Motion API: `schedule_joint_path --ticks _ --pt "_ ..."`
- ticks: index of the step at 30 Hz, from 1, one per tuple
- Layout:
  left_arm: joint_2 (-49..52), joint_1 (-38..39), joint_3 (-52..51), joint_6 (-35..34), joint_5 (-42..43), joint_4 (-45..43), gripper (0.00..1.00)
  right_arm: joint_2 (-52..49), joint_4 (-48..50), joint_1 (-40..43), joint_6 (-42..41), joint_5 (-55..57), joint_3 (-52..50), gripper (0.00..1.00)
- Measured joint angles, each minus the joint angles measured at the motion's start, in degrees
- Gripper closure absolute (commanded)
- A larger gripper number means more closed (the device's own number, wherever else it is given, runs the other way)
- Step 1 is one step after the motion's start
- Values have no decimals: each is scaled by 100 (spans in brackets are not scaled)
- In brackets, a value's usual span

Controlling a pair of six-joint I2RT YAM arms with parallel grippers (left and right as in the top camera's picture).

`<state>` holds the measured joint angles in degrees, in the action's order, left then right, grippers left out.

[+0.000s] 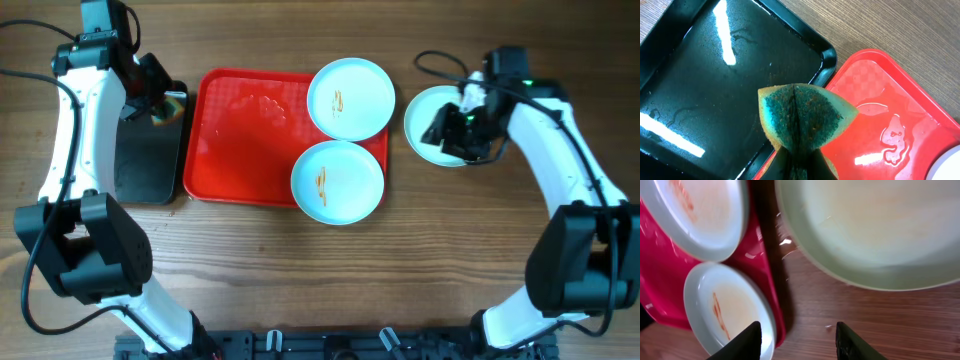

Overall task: Clean dirty plates on tray and stack at the side
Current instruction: 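Move right gripper back and grip the rim of the next plate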

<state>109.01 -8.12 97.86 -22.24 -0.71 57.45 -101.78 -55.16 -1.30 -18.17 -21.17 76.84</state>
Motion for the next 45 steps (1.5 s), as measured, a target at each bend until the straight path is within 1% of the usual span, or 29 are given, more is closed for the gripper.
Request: schedule_joint_path --ticks 1,4,7,9,12,14,17,19,20,21,22,28,34,37,41,45 --pt "0 0 0 0 0 -2 96 0 -15 -208 -17 24 0 46" --pt "0 0 0 0 0 0 96 0 -33 -918 -299 271 -42 45" --pt "0 0 0 0 0 -9 96 -7 -79 -1360 -527 629 -85 45" --pt "2 0 0 0 0 -42 96 -55 -83 -1475 -590 732 -87 47" --pt "2 0 0 0 0 -96 96 -393 -50 -1694 -625 846 -92 50" --pt "2 0 0 0 2 -96 96 -675 -50 -1843 -623 887 -101 55" --pt "2 0 0 0 17 -96 96 -927 -50 -1998 -605 907 -138 73" --pt "2 0 0 0 17 -98 96 -933 -50 -2009 -597 922 -142 77" --pt "2 0 0 0 17 -98 96 -933 -48 -2009 -601 929 -142 82" --pt "2 0 0 0 17 -101 96 -933 -50 -2009 -601 927 -142 90" --pt "2 0 0 0 20 -101 96 -935 -50 -2009 -577 931 -142 96" --pt "2 0 0 0 20 -103 96 -935 -46 -2055 -490 839 -142 96" --pt "2 0 0 0 17 -105 96 -935 236 -2653 -710 697 -15 96" --pt "2 0 0 0 20 -105 96 -935 802 -2752 -1029 439 79 96" --pt "2 0 0 0 20 -107 96 -984 2020 -2903 -1467 280 129 96" --pt "2 0 0 0 20 -109 96 -1220 2649 -3147 -1731 317 136 95"
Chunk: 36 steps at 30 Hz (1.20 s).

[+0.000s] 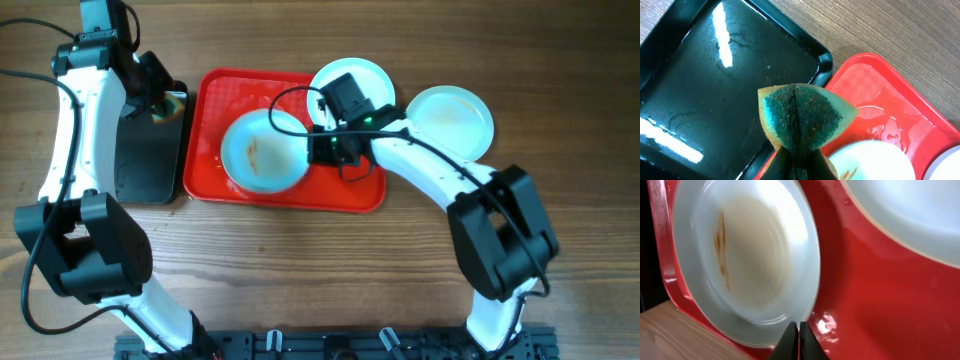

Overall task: Clean dirty plates on tray and stack at the side
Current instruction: 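Move right gripper back and grip the rim of the next plate, then lower the sponge with the left gripper onto the held plate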

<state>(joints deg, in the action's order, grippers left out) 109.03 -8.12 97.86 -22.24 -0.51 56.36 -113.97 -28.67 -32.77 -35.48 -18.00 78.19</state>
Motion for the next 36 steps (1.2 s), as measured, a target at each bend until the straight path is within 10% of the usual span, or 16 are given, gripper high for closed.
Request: schedule_joint_path --ticks 4,12,26,31,36 --pt "0 0 0 0 0 2 96 -116 236 -13 -107 190 9 57" --pt "0 0 0 0 0 2 96 -337 131 -15 173 789 802 51" --pt "0 0 0 0 0 -2 96 -1657 420 -181 -407 1049 1759 57" --pt "0 0 0 0 0 -4 96 -1659 -186 -361 -540 1054 1864 95" --pt "0 0 0 0 0 -63 96 -1659 -931 -339 -540 710 1991 95"
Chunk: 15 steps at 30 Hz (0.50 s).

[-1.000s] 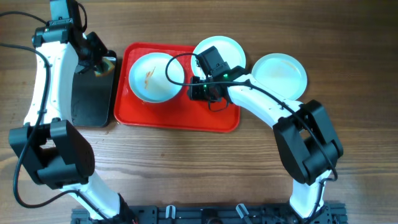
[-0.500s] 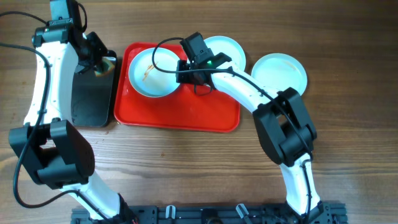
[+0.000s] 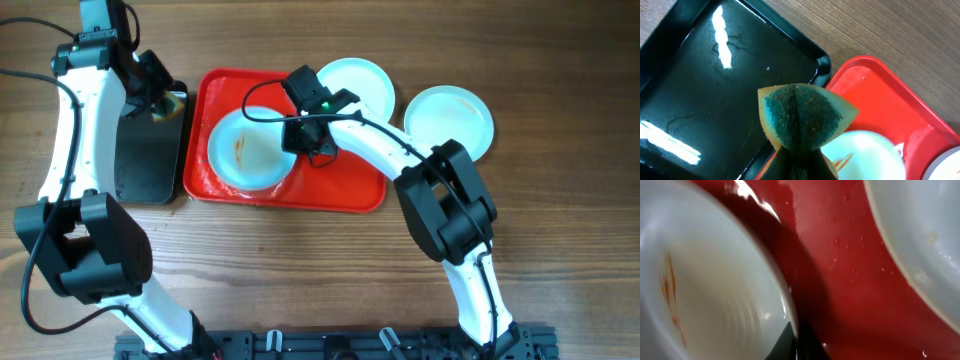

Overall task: Clean dirty plates on tray and stack at the side
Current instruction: 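Lower the sponge with the left gripper onto the held plate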

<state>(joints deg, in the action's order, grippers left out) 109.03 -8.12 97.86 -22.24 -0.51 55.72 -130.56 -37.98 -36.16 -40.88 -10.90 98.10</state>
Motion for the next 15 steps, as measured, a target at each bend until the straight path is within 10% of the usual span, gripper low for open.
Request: schedule_joint_path --ticks 7,15 --pt "0 2 0 0 7 0 96 -50 -387 4 352 83 219 77" --pt "173 435 0 0 39 -26 96 -125 -72 20 455 87 249 96"
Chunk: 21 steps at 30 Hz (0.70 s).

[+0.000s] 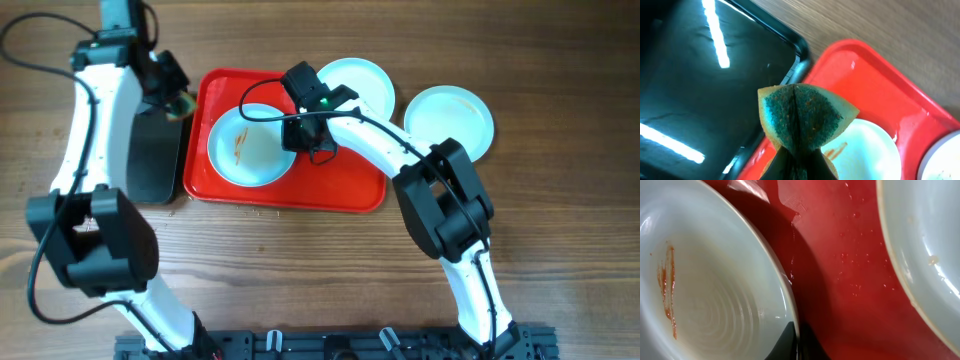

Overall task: Clean dirty plates on tray and stack at the side
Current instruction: 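Lower the sponge with the left gripper onto the held plate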

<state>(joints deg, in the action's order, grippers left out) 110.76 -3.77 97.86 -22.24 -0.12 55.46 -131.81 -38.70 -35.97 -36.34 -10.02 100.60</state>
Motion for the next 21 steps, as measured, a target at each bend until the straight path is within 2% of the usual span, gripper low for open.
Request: schedule_joint_path --ticks 3,9,17,21 --pt "278 297 0 15 13 -11 96 -11 24 0 0 0 7 96" --pt "1043 905 -4 645 275 -192 96 -11 24 0 22 -2 7 96" --pt "1539 940 -9 1646 848 -160 96 -11 39 0 24 -2 7 96" --pt "1665 933 31 2063 955 407 96 -15 37 2 87 -4 7 96"
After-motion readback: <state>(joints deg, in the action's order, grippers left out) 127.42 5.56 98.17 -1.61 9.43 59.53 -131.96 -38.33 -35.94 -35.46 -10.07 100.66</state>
